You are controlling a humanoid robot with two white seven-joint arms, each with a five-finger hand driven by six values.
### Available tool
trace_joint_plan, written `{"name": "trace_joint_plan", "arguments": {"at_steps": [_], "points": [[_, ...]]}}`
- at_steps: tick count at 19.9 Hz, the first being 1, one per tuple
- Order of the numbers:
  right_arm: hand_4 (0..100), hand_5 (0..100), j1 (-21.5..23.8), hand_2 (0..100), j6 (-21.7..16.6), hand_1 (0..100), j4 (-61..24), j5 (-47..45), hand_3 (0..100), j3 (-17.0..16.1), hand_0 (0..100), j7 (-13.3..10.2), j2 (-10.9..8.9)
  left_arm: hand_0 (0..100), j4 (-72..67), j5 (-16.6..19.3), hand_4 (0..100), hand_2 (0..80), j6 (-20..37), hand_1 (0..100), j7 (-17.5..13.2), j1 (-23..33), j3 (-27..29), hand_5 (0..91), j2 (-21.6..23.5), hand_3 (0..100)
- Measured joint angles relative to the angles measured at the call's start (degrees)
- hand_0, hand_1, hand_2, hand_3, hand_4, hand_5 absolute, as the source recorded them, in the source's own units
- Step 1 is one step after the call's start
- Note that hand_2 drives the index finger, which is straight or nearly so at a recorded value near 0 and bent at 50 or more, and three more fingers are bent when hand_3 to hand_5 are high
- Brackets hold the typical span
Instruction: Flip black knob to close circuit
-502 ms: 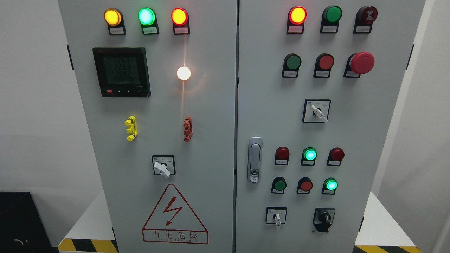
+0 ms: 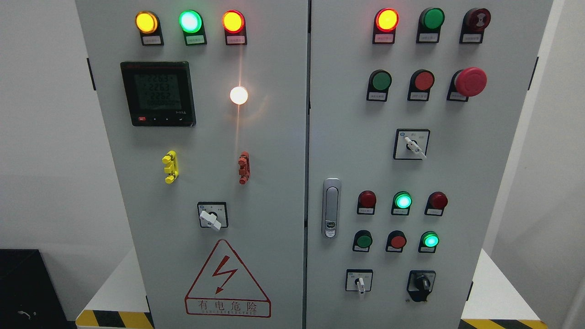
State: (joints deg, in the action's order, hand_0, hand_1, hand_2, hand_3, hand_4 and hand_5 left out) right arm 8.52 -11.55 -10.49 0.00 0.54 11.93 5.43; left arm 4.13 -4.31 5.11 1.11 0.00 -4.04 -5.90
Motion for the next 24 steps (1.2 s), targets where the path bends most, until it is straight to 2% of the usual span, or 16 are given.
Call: {"name": "trace_joint_plan", "arguments": {"at_steps": [4,6,11,14,18,22,24], "points": [[0,0,0.24,0,1.73,12,-1.88,1.84,1,-0.11,0,0.32,0.24,12,0.0,0.0,0,0.0,0.0,56,0.0,0.0,0.0,0.0,0.0,0],[0,0,0.36,0,2.6,11,-3.43,2.77,6,-0.19,0,-0.2,0.29,12,0.0,0.0,0,0.0,0.0,56,0.0,0.0,0.0,0.0,0.0,0],[0,0,0.62,7,4.36,11,-8.61,7.23,11,-0.3,0,-4.21,0.02,12,0.0,-0.01,0,0.0,0.0,56,0.0,0.0,0.0,0.0,0.0,0],[4,0,0.69,10,5.77,11,-12.39,11.34,14,-0.36,0,-6.57,-0.31,12,0.0,-0.01,0,0.0,0.0,56,0.0,0.0,0.0,0.0,0.01,0],[9,0,0.81,14,8.03,10,-18.59,17.08,17,-0.4,0,-8.1,-0.59,12,0.0,-0.01,0,0.0,0.0,56,0.0,0.0,0.0,0.0,0.01,0],[13,0,0.94,18,8.67,10,-25.04,24.17,19,-0.87,0,-10.18,-0.66,12,0.0,0.0,0,0.0,0.0,56,0.0,0.0,0.0,0.0,0.01,0],[18,2,1.17,21,8.74,9,-28.37,28.38,23,-1.68,0,-10.57,-0.56,12,0.0,0.0,0,0.0,0.0,56,0.0,0.0,0.0,0.0,0.01,0]]}}
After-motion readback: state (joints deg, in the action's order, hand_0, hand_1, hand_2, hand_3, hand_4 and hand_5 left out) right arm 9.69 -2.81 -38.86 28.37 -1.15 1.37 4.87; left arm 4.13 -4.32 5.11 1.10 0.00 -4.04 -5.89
